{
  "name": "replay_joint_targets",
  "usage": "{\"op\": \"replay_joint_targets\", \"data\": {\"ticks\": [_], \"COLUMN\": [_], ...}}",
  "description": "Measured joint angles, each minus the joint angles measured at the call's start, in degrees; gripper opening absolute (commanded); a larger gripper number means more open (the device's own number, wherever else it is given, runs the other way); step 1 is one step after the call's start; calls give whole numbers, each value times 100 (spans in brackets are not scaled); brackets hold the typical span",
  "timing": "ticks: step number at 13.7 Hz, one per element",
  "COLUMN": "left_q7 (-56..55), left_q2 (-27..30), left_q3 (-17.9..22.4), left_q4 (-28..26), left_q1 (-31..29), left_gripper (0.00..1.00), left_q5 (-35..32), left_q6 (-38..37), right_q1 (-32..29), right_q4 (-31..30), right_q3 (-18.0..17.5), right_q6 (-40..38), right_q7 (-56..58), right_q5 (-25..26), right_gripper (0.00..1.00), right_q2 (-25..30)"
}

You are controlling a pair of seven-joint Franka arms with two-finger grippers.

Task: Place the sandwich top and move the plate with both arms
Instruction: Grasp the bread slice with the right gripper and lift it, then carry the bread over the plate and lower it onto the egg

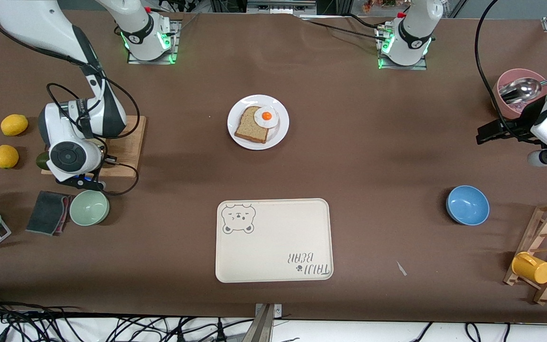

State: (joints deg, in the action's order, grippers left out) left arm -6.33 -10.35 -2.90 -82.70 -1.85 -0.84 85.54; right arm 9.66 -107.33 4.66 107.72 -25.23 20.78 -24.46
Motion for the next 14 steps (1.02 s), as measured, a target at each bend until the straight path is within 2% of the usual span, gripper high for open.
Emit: {"op": "replay_joint_targets", "data": {"ticks": [4,6,9,14], "left_q7": [0,0,0,0], "left_q2": [0,0,0,0], "left_q3": [0,-3,-19,-22], "left_q4": [-1,-1,-1,-1], "left_q1": [0,0,1,1], "left_gripper": [100,100,100,100], "left_q5": [0,0,0,0], "left_q6": [0,0,0,0], "right_q1": [743,1039,1439,2453], "right_q4": [781,1058,1333,1569], "right_q3": [-19,-21,-26,-72], "right_q6": [-1109,-1450,-1549,-1554], "right_q7": [-44,-105,-642,-2304], "right_q5": [-473,-990,-1818,-2999], "right_gripper": [0,0,0,0], "right_q2": [-15,-51,-108,-199]}}
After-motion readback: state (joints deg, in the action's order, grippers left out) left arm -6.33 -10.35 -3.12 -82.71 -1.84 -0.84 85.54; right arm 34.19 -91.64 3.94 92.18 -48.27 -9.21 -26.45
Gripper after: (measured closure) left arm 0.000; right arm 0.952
